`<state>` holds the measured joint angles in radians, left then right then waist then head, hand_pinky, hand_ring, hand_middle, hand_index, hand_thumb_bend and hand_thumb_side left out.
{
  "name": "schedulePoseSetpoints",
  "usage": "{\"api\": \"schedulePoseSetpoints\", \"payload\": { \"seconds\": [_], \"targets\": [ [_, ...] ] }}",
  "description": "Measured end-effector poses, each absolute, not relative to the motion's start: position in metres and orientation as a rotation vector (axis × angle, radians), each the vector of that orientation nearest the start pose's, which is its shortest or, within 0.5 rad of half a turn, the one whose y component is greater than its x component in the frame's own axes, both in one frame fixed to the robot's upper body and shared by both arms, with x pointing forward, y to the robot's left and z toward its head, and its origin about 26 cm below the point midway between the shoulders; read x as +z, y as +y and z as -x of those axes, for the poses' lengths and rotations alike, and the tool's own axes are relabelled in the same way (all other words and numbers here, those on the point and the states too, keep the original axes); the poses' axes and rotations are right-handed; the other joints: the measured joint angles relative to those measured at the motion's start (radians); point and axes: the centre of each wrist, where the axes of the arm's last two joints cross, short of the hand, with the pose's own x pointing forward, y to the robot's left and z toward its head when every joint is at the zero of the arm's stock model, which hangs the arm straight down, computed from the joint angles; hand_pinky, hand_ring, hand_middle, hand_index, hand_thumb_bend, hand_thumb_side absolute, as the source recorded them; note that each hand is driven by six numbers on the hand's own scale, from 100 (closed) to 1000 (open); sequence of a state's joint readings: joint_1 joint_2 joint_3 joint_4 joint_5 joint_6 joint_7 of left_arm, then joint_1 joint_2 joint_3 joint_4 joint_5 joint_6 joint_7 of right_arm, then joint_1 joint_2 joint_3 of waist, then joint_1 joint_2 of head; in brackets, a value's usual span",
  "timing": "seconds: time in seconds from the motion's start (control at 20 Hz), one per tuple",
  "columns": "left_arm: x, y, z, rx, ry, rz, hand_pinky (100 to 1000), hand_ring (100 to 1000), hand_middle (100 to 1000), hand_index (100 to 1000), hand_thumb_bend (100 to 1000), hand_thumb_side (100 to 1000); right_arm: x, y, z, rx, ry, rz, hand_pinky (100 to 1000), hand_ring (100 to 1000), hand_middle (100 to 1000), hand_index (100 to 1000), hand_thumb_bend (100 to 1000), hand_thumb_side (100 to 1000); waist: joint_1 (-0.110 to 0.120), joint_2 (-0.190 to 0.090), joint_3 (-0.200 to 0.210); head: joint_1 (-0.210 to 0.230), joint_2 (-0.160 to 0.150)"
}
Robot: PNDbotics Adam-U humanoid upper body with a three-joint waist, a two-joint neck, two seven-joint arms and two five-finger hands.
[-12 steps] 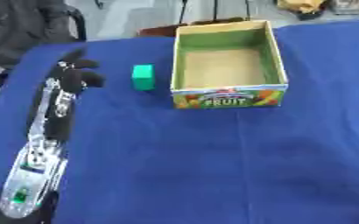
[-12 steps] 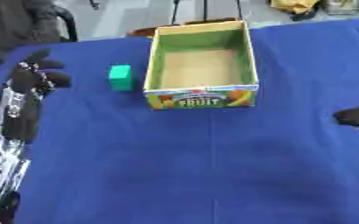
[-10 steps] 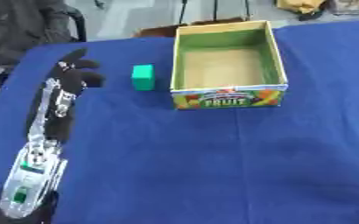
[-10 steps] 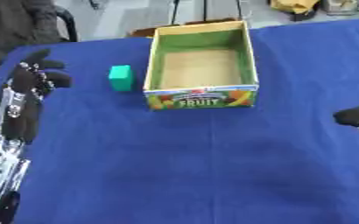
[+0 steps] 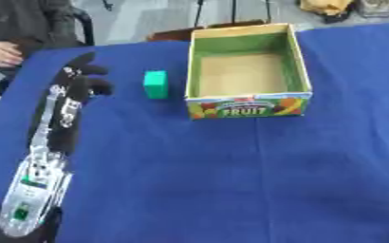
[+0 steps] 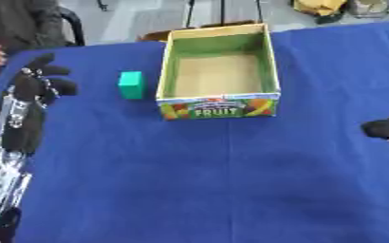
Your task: Pick up objects on the table and place them in the box.
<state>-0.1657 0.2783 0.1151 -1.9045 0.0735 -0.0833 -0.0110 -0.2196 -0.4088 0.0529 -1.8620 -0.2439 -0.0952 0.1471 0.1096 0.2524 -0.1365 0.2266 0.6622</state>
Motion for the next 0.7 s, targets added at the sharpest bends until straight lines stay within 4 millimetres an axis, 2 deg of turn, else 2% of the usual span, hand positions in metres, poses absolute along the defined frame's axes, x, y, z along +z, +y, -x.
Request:
{"api": "schedulePoseSetpoints", "payload": {
  "seconds": [0.05,0.2,0.35,0.5,0.7],
  "targets": [
    [0.148,0.304,-0.296,-0.212,-2.150,-0.193,694,685,718,915,704,585,0.149,-0.280,-0.308,0.464,-2.100,-0.135,747,695,518,550,100,854,0.000,-0.001,0.001,0.000,0.000],
    [0.161,0.312,-0.302,-0.329,-2.129,-0.252,719,725,758,943,666,479,0.149,-0.280,-0.308,0.464,-2.098,-0.135,747,695,519,550,100,855,0.001,-0.004,0.002,0.000,0.000],
    [0.176,0.320,-0.312,-0.464,-2.085,-0.321,724,731,771,935,589,376,0.148,-0.281,-0.307,0.463,-2.093,-0.133,747,695,518,550,100,856,0.010,-0.007,-0.001,0.000,0.002],
    [0.192,0.329,-0.327,-0.589,-2.025,-0.398,721,732,778,931,545,331,0.147,-0.283,-0.307,0.467,-2.089,-0.128,747,695,518,550,100,858,0.014,-0.009,-0.010,-0.002,0.004],
    [0.211,0.338,-0.347,-0.755,-1.896,-0.496,753,760,801,933,566,291,0.146,-0.284,-0.306,0.469,-2.084,-0.124,747,695,518,550,100,859,0.020,-0.010,-0.022,-0.003,0.005]
  ]
}}
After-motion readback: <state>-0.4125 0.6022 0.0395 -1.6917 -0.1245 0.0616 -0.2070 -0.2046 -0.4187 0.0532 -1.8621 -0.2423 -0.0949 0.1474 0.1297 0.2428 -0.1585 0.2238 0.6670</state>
